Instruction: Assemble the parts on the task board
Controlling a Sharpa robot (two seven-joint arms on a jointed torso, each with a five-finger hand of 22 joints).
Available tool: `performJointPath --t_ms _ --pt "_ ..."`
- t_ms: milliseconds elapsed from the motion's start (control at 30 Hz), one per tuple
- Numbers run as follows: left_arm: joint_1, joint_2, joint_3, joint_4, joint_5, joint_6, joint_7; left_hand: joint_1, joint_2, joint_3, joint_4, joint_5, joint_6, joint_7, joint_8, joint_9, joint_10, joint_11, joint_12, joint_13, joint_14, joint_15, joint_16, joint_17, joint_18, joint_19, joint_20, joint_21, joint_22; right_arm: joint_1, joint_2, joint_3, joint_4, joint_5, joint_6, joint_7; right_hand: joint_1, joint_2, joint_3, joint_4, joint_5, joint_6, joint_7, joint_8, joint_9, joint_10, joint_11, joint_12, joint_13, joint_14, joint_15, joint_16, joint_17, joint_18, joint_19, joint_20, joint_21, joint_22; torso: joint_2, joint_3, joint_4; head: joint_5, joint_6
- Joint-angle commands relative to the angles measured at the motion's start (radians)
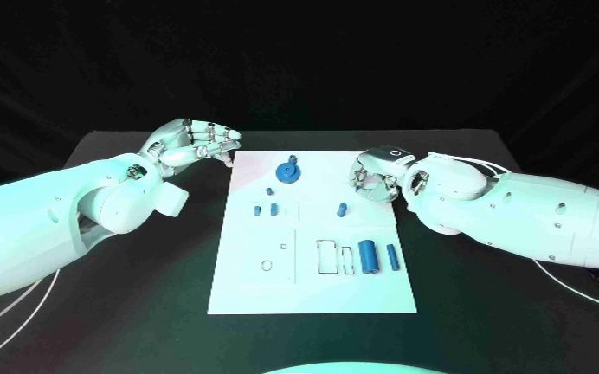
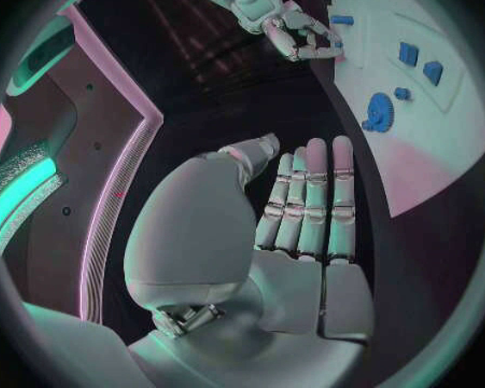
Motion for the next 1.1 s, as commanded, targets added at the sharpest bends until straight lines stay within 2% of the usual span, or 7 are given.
performJointPath --t_ms 33,300,433,767,1100 --pt "0.0 0.001 0.001 0.001 -0.002 0.021 -0.008 0.006 0.001 -0.007 -0.001 -0.005 0.003 0.004 0.001 0.001 -0.003 -0.001 0.0 -0.001 0.009 0.001 -0.007 -0.001 0.013 0.009 0.0 -0.005 -0.001 -0.004 0.002 -0.003 0.0 -0.035 0.048 -0.027 -0.007 -0.012 -0.004 -0.005 0.006 -0.001 0.0 0.003 0.002 0.016 -0.008 -0.004 0.002 0.027 -0.003 0.004 -0.001 -0.011 0.009 -0.001 0.004 0.003 0.0 -0.001 0.0005 0.0 -0.002" --pt "0.0 0.001 0.001 0.001 -0.005 0.019 -0.007 0.007 0.003 -0.007 -0.002 -0.005 0.003 0.004 0.001 0.001 -0.003 -0.001 0.0 -0.002 0.009 0.001 -0.007 -0.002 0.013 0.01 0.0 -0.005 -0.002 -0.007 0.004 -0.003 0.002 -0.049 0.021 -0.045 -0.006 0.011 0.012 -0.016 0.028 0.034 -0.012 0.029 0.017 0.054 -0.022 0.003 0.014 0.027 -0.017 0.014 0.002 -0.017 0.023 -0.005 0.042 0.033 0.0 -0.0003 -0.0007 0.0 -0.001" --pt "0.0 0.001 0.001 0.001 -0.006 0.016 -0.006 0.009 0.004 -0.007 -0.002 -0.005 0.004 0.004 0.001 0.001 -0.003 -0.001 0.0 -0.002 0.01 0.0 -0.007 -0.002 0.013 0.011 -0.001 -0.005 -0.002 -0.007 0.005 -0.003 0.006 -0.048 -0.024 -0.051 -0.032 0.027 0.008 -0.004 0.074 0.038 -0.016 0.041 0.03 0.065 -0.026 -0.002 0.02 0.029 -0.019 0.022 0.005 -0.023 0.035 -0.008 0.072 0.057 0.0 0.0 -0.0003 0.001 0.0" --pt "0.0 -0.001 0.001 0.004 -0.02 0.008 -0.002 0.012 0.008 -0.008 -0.004 -0.005 0.004 0.004 0.001 0.001 -0.002 -0.001 0.0 -0.003 0.014 0.0 -0.008 -0.003 0.013 0.014 -0.002 -0.005 -0.001 -0.008 0.006 -0.003 0.016 -0.052 -0.102 -0.072 -0.043 0.033 0.005 0.0 0.085 0.04 -0.019 0.051 0.041 0.074 -0.028 -0.004 0.024 0.032 -0.021 0.029 0.009 -0.029 0.046 -0.009 0.098 0.076 0.001 0.0003 0.0006 0.003 0.002" --pt "0.0 -0.002 0.001 0.003 -0.025 -0.001 -0.003 0.01 0.006 -0.012 -0.002 -0.005 -0.001 0.007 -0.003 -0.001 -0.006 0.001 -0.002 -0.005 0.016 0.001 -0.01 -0.005 0.012 0.016 -0.003 -0.005 -0.002 -0.002 -0.021 0.0 0.047 -0.046 -0.123 -0.084 -0.044 0.031 0.004 -0.002 0.091 0.038 -0.02 0.054 0.045 0.075 -0.029 -0.007 0.025 0.032 -0.022 0.03 0.008 -0.03 0.049 -0.01 0.104 0.081 0.0 -0.0002 -0.0007 0.005 0.001"
